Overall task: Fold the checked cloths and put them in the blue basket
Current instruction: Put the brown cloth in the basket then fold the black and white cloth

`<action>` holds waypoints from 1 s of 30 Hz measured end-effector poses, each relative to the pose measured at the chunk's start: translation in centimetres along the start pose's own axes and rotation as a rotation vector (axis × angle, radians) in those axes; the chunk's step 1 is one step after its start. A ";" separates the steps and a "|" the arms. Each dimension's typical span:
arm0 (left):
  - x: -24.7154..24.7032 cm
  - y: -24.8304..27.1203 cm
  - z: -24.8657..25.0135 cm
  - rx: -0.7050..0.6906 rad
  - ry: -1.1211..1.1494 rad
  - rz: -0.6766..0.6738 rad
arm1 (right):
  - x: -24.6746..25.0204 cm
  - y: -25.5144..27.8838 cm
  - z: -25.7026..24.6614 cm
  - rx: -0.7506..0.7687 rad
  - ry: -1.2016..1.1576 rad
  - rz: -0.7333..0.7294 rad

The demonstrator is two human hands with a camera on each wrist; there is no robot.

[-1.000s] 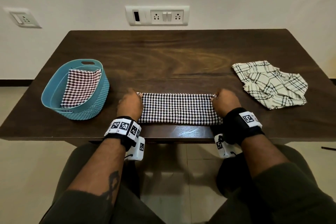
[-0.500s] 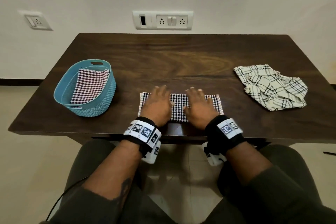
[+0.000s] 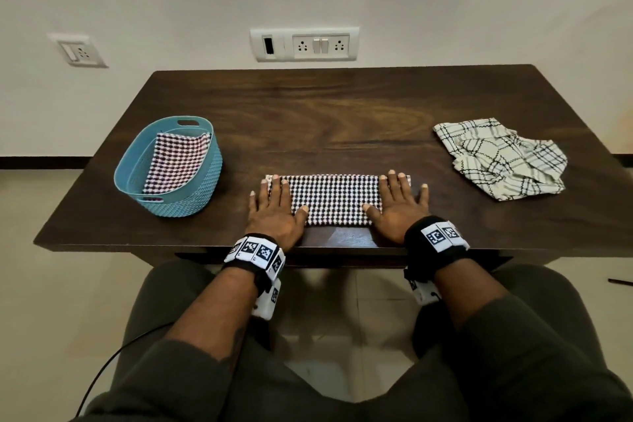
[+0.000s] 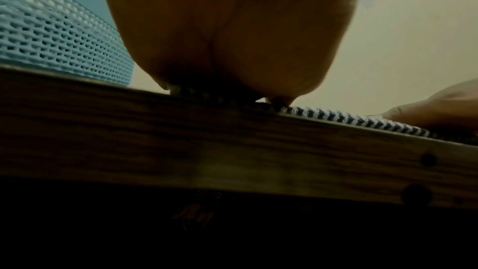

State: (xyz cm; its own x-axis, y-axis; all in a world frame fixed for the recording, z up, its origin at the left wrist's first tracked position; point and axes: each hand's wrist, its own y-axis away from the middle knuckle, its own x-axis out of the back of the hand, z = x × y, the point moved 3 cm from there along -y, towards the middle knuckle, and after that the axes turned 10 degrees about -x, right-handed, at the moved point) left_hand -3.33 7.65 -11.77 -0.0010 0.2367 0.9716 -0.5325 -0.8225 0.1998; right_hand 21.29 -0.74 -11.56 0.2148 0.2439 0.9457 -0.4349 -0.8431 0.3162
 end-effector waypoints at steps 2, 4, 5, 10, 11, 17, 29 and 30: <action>0.6 0.3 0.7 0.002 -0.030 0.025 | 0.4 0.3 -0.2 0.040 -0.032 0.050; 2.2 0.8 2.3 -0.052 -0.072 0.162 | 1.1 0.6 -0.2 0.103 -0.058 0.105; 3.0 1.1 3.4 -0.086 -0.084 0.250 | 1.4 0.6 -0.1 0.127 -0.066 0.121; 3.5 1.3 7.8 -0.061 -0.005 0.139 | 2.4 0.6 1.5 0.087 -0.145 0.104; 3.3 0.8 7.9 -0.042 0.003 0.094 | 2.5 0.7 1.7 0.067 -0.136 0.097; 4.2 -4.0 6.4 -0.151 0.034 -0.067 | 3.3 3.9 0.1 0.093 -0.008 -0.014; 2.1 2.4 3.6 -0.446 0.118 -0.174 | 3.1 4.4 -1.8 0.474 -0.243 -0.018; 2.0 2.4 3.6 -0.440 0.106 -0.205 | 2.5 4.3 -1.9 0.454 -0.178 -0.077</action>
State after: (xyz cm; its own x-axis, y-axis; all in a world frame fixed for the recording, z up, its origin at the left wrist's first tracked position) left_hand -1.61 4.28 -8.87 0.0674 0.4405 0.8952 -0.8378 -0.4623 0.2905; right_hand 18.32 -2.88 -7.68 0.3948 0.2618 0.8807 0.0046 -0.9591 0.2830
